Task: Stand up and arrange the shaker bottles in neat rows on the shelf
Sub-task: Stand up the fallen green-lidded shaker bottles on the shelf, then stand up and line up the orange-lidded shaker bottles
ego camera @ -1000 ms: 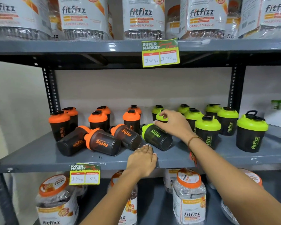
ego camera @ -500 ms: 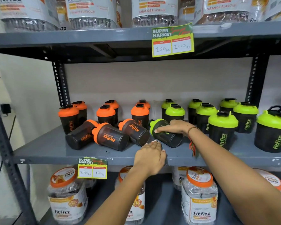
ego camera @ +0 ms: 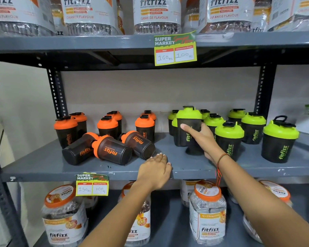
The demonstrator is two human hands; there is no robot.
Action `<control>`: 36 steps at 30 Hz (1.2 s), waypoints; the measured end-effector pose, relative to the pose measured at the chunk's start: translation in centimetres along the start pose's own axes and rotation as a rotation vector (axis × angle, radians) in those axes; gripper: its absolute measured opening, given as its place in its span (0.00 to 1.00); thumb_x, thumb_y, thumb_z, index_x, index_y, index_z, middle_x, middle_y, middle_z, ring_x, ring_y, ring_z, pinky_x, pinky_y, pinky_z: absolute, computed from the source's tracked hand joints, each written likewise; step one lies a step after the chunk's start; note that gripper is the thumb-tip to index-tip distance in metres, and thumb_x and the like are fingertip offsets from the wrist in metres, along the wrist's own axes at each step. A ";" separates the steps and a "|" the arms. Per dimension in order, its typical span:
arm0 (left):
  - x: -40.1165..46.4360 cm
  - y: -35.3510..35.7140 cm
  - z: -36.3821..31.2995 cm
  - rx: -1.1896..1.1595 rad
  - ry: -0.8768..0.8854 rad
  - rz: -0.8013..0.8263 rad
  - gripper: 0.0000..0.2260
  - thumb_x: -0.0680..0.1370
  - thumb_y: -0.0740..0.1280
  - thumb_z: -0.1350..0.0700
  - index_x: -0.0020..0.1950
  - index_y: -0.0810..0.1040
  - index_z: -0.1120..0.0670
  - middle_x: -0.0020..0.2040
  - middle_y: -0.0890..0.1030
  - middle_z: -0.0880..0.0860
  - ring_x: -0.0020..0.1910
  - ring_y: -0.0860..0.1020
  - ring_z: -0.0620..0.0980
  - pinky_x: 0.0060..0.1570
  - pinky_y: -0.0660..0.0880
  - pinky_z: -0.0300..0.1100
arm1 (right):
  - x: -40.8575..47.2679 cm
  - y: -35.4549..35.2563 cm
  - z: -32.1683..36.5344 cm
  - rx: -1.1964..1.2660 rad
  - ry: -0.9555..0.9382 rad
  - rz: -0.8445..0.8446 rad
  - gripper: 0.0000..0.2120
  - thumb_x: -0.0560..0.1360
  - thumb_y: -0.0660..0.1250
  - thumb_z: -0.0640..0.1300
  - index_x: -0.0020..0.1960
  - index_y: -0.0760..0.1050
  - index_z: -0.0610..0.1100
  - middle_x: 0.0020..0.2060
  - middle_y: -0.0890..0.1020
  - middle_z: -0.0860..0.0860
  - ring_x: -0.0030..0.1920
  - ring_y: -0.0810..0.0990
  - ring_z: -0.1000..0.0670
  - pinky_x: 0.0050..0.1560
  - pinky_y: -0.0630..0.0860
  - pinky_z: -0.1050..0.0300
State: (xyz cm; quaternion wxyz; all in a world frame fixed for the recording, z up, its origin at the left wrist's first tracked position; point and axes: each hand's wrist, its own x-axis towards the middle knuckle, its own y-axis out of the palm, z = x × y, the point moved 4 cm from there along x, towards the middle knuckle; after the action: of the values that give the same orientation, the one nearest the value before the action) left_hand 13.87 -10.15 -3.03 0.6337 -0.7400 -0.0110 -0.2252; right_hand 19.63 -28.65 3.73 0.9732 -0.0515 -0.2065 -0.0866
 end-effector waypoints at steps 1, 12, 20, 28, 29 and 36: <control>0.0 -0.1 0.0 -0.001 0.000 0.003 0.25 0.82 0.47 0.46 0.77 0.61 0.56 0.77 0.63 0.54 0.76 0.61 0.50 0.73 0.57 0.44 | -0.2 -0.3 -0.7 0.032 0.009 0.019 0.32 0.60 0.81 0.60 0.60 0.79 0.49 0.53 0.86 0.54 0.54 0.84 0.55 0.56 0.80 0.55; 0.0 0.0 -0.2 0.016 -0.004 0.011 0.25 0.83 0.47 0.47 0.76 0.62 0.56 0.77 0.63 0.54 0.76 0.61 0.50 0.73 0.57 0.44 | -1.5 -1.6 -4.3 -0.063 0.048 0.149 0.47 0.56 0.83 0.60 0.70 0.69 0.53 0.62 0.81 0.53 0.62 0.79 0.51 0.64 0.76 0.46; 0.0 -0.2 -0.2 -0.025 -0.019 0.012 0.25 0.82 0.48 0.47 0.75 0.64 0.57 0.76 0.65 0.56 0.76 0.62 0.52 0.73 0.58 0.46 | -3.2 -1.9 -3.0 -0.160 -0.053 0.043 0.56 0.60 0.74 0.71 0.79 0.53 0.54 0.74 0.69 0.51 0.74 0.66 0.50 0.72 0.64 0.50; -2.9 -2.0 -0.1 -0.123 0.003 0.014 0.22 0.81 0.47 0.46 0.66 0.71 0.54 0.70 0.73 0.55 0.68 0.72 0.59 0.63 0.71 0.57 | -8.0 1.1 5.2 -0.403 -0.594 -0.285 0.33 0.73 0.67 0.57 0.74 0.66 0.44 0.68 0.72 0.45 0.69 0.68 0.46 0.68 0.62 0.57; -3.8 -2.7 0.2 -0.142 0.017 -0.019 0.21 0.81 0.47 0.46 0.66 0.71 0.53 0.69 0.74 0.55 0.67 0.73 0.60 0.62 0.72 0.57 | -8.3 2.2 6.3 -0.423 -0.636 -0.305 0.31 0.74 0.68 0.55 0.73 0.67 0.43 0.66 0.73 0.45 0.68 0.69 0.45 0.66 0.62 0.59; -9.5 -12.8 8.5 -0.289 0.092 -0.500 0.20 0.83 0.52 0.51 0.72 0.71 0.55 0.72 0.73 0.53 0.72 0.69 0.50 0.70 0.62 0.43 | -7.7 12.5 10.1 -0.412 -0.685 -0.279 0.26 0.73 0.69 0.49 0.68 0.71 0.42 0.61 0.77 0.43 0.63 0.74 0.42 0.65 0.69 0.46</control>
State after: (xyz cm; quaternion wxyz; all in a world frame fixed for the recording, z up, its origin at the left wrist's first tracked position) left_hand 4.17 2.90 4.79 0.4465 -0.7857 -0.1321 -0.4072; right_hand 11.09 -13.91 9.00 0.7965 -0.2424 -0.5016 -0.2348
